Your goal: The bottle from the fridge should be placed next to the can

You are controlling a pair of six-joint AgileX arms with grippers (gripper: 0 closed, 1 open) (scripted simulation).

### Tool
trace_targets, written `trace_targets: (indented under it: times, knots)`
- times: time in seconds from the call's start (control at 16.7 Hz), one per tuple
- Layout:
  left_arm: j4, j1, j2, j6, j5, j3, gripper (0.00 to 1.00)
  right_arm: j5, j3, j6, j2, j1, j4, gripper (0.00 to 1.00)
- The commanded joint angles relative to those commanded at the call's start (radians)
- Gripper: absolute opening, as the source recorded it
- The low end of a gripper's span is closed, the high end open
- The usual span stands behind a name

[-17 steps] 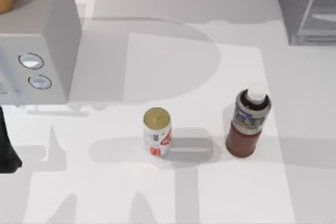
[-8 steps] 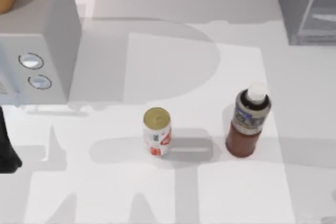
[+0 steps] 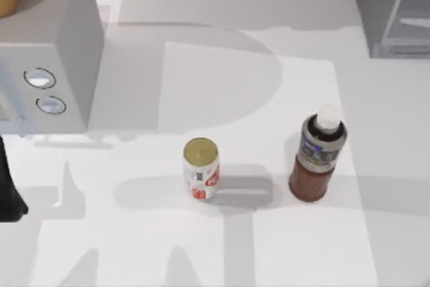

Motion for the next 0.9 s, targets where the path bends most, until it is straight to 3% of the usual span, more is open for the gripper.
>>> trace_targets:
  times: [0.54,0.9]
  knots:
    - [0.000,0.000,0.000,0.000,0.000,0.000,1.00,-0.372,0.256,-0.798,0.808,-0.714,-0.014,1.00]
    - [0.000,0.000,0.000,0.000,0.000,0.000,1.00,-0.517,0.351,-1.091,1.099,-0.974,-0.015,1.00]
